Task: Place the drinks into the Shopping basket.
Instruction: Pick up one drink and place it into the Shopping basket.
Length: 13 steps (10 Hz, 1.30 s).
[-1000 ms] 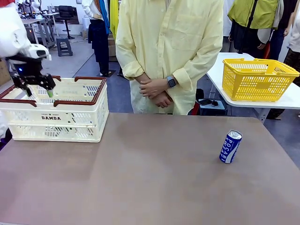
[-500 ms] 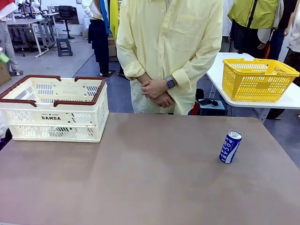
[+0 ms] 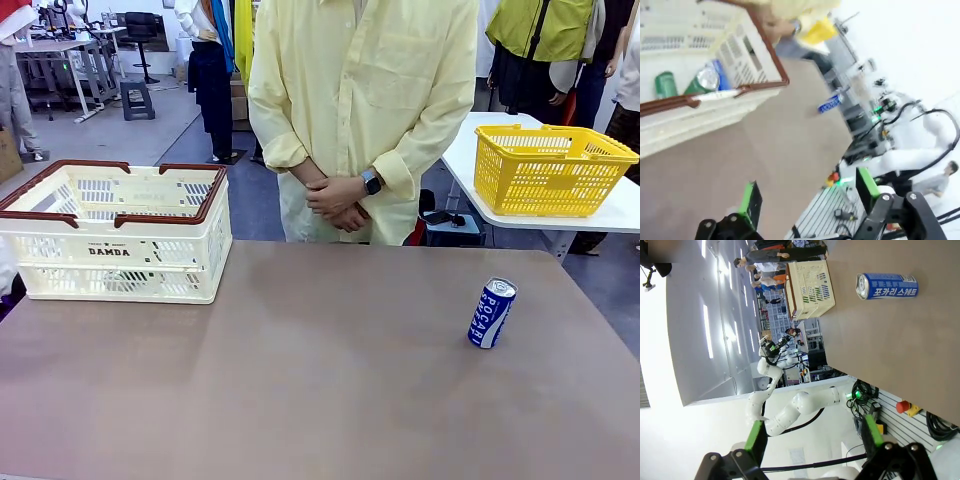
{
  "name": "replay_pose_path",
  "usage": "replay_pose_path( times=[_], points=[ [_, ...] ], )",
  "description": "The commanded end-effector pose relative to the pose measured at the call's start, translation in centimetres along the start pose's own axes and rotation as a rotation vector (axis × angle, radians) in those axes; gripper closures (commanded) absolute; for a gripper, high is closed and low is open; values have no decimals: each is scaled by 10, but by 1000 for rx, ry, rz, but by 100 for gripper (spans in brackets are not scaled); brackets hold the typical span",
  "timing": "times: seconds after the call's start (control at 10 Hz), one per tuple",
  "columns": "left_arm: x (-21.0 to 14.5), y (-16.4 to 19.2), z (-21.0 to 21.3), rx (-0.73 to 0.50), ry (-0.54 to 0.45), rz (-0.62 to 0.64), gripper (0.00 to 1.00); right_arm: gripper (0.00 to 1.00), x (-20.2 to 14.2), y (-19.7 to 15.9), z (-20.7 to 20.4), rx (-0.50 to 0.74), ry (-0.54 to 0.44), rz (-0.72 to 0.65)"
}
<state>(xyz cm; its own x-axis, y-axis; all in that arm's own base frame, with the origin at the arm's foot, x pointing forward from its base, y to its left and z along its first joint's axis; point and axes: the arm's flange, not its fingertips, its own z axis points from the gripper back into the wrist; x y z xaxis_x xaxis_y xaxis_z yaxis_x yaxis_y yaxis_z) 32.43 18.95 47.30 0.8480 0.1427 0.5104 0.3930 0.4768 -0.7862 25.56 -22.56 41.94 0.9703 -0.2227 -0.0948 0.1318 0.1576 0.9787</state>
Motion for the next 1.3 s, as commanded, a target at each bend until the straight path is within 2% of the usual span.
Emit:
replay_pose_path(
  times=[0.0, 1.1, 1.2],
  points=[
    [6, -25, -5, 84, 76, -18, 0, 0, -1, 0, 3, 2, 9, 26],
    [6, -25, -5, 84, 76, -18, 0, 0, 0, 0, 0, 0, 0, 0],
    [6, -25, -5, 84, 76, -18, 0, 0, 13, 36, -36, -199, 100, 33]
  ],
)
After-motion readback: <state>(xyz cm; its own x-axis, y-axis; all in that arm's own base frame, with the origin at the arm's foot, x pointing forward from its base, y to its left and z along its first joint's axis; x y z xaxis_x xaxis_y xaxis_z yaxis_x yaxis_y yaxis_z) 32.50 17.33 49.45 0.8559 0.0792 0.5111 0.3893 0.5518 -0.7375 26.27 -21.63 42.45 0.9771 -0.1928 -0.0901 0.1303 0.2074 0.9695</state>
